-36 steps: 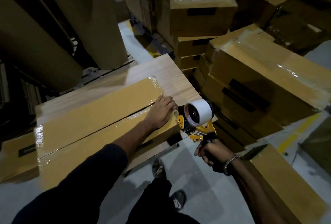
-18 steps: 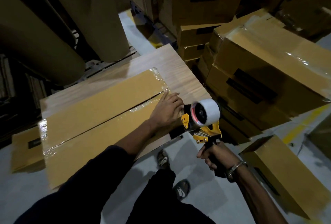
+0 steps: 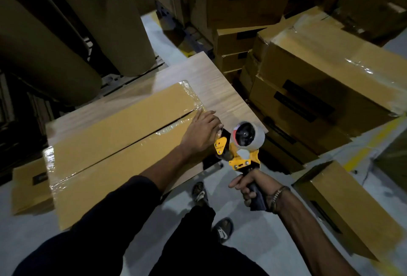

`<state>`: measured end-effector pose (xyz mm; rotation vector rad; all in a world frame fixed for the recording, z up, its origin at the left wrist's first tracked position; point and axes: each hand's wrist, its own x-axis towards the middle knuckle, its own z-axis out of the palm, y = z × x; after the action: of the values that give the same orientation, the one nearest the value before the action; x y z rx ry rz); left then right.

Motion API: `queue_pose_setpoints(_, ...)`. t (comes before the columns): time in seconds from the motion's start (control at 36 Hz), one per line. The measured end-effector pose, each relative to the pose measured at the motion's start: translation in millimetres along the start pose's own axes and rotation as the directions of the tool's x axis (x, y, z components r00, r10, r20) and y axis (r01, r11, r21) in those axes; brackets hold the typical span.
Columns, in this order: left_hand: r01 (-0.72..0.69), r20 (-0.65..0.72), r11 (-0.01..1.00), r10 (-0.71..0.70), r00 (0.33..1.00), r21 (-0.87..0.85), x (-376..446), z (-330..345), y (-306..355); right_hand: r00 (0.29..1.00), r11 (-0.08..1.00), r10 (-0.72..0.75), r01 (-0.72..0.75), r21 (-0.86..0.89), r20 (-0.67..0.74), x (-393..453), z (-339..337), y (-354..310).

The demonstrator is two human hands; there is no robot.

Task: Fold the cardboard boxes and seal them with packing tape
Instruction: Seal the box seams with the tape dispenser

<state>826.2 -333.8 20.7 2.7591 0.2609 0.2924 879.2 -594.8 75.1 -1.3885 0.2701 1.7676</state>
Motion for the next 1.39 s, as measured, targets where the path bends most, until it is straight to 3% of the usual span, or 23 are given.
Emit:
queue_pose_setpoints(0.22, -0.007, 0.010, 0.999, 0.008, 1.000, -0.042, 1.3, -1.5, -1.3, 0.999, 0.999, 0.007, -0.004, 0.050, -0.049, 13.3, -25.1, 39.0)
queue_pose_setpoints(0.33, 0.009, 0.016, 1.000, -0.009, 1.000, -0.010, -0.3, -3.4, 3.3, 0.972, 0.996, -0.085, 0.084, -0.011, -0.218, 25.8, -37.8, 29.1)
queue_pose_setpoints(0.42, 0.019, 0.035, 0.999, -0.021, 0.999, 0.045, -1.1, -4.1, 7.9, 0.883, 0.978, -0.203, 0.161, -0.133, -0.422, 35.8, -40.8, 4.1)
queue_pose_setpoints(0.56, 0.080, 0.100, 0.988, -0.094, 0.990, 0.132, -5.3, -5.5, 10.8, 0.639, 0.868, -0.467, 0.198, -0.456, -0.612, 54.6, -44.8, -50.7)
queue_pose_setpoints(0.64, 0.203, 0.090, 0.960, -0.223, 0.971, 0.195, -9.5, -1.6, 19.2, 0.515, 0.723, -0.632, 0.119, -0.681, -0.580, 66.6, -47.4, -80.6)
queue_pose_setpoints(0.72, 0.354, 0.032, 0.912, -0.368, 0.929, 0.207, -14.7, 3.7, 25.8, 0.473, 0.613, -0.706, 0.038, -0.789, -0.526, 79.2, -46.3, -100.7)
queue_pose_setpoints(0.81, 0.402, 0.015, 0.892, -0.414, 0.910, 0.207, -19.5, 5.8, 29.4, 0.445, 0.513, -0.751, -0.072, -0.855, -0.488, 97.8, -47.8, -107.2)
queue_pose_setpoints(0.97, 0.367, 0.048, 0.914, -0.380, 0.924, 0.172, -30.7, 0.1, 27.6, 0.498, 0.425, -0.746, -0.154, -0.892, -0.441, 134.2, -53.3, -96.8)
queue_pose_setpoints(1.14, 0.274, 0.121, 0.954, -0.289, 0.950, 0.122, -38.1, -19.4, 4.3, 0.614, 0.455, -0.658, -0.138, -0.880, -0.436, 164.7, -64.1, -87.3)
queue_pose_setpoints(1.22, 0.244, 0.142, 0.964, -0.258, 0.956, 0.110, -45.7, -28.7, -9.1, 0.637, 0.446, -0.607, -0.220, -0.867, -0.474, 165.2, -61.8, -90.7)
queue_pose_setpoints(1.31, 0.274, 0.098, 0.954, -0.286, 0.953, 0.124, -57.9, -31.6, -16.1, 0.573, 0.441, -0.627, -0.297, -0.847, -0.528, 149.4, -45.5, -93.2)
queue_pose_setpoints(1.39, 0.412, -0.022, 0.903, -0.412, 0.911, 0.126, -73.8, -30.8, -21.7, 0.408, 0.437, -0.804, -0.089, -0.895, -0.433, 125.5, -10.4, -97.7)
